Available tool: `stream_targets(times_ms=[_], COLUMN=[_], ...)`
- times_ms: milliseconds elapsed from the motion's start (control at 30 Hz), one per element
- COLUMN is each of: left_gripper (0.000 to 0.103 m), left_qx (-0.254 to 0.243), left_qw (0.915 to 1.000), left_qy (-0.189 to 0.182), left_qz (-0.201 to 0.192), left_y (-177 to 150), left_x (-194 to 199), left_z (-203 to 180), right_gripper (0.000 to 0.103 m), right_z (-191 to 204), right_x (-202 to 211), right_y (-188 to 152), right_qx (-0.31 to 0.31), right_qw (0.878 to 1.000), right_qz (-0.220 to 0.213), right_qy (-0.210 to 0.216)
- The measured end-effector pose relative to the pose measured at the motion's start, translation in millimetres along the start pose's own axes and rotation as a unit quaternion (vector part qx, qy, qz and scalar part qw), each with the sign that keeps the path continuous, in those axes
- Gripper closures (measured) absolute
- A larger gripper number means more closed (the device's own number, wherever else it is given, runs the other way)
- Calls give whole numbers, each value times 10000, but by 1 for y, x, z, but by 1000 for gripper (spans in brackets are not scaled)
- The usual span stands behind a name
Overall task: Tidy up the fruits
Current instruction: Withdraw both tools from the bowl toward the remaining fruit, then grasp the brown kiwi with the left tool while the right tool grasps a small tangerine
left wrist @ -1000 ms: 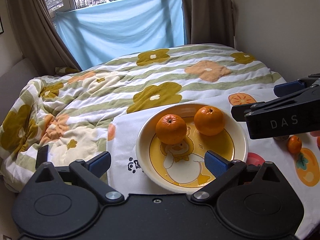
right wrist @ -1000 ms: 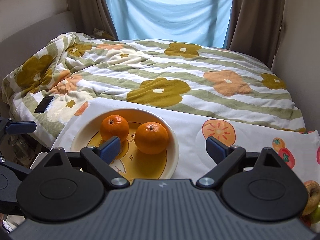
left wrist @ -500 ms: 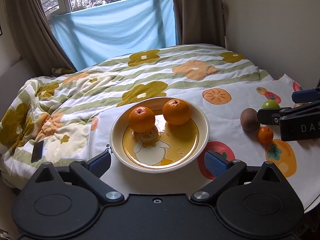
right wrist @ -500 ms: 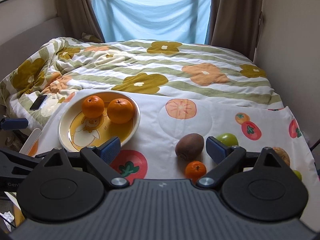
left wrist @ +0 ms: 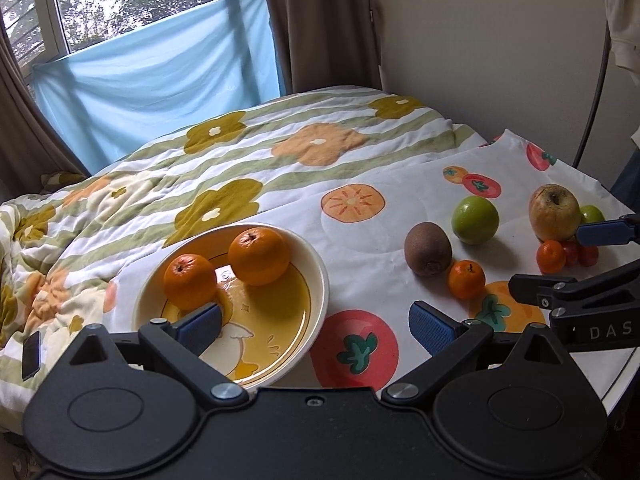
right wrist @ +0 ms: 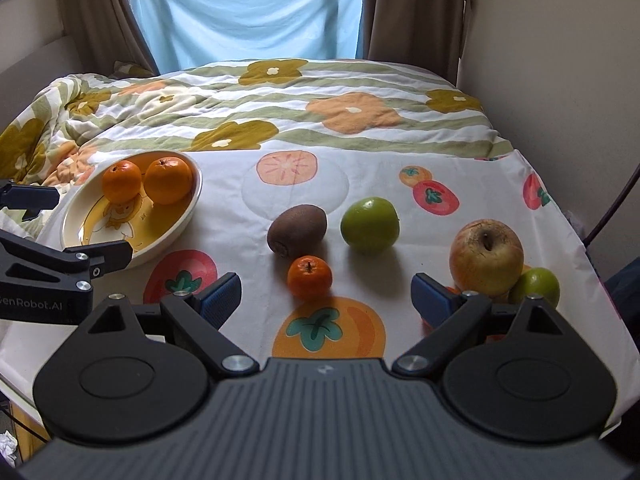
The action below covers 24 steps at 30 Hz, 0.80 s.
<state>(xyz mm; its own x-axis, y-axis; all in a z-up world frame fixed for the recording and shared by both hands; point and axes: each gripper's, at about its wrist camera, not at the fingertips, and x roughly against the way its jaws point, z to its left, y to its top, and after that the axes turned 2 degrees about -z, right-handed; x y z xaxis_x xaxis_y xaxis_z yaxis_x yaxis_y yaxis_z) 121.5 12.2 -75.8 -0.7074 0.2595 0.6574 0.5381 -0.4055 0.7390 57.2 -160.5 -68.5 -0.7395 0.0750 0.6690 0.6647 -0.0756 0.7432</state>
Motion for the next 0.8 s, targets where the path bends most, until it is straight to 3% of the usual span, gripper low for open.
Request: stream_targets(times_ms=[300, 567, 667, 800], left_gripper=[2, 3, 6, 10], left_qx=[-187, -475, -543, -477], left_qw=[9982, 9927, 9895, 9847], left_qy=[-548, -1060, -1263, -1539], left_qz=[145, 335, 443, 671], left_y=[23, 43, 49, 55], left_x=[-45, -85, -100, -120], left_z=[-8, -20, -28, -35], right_gripper=[0, 1, 12, 17], right_z=[-4, 6, 9, 11], right_x=[-30, -56, -65, -75], right_y=[-5, -9, -9, -7], right_qx=[-361, -301, -307, -383], right_qw=[9988, 9985, 9980, 9975], right_qz=[299, 421, 527, 573], right_qy=[-110, -188, -192, -166])
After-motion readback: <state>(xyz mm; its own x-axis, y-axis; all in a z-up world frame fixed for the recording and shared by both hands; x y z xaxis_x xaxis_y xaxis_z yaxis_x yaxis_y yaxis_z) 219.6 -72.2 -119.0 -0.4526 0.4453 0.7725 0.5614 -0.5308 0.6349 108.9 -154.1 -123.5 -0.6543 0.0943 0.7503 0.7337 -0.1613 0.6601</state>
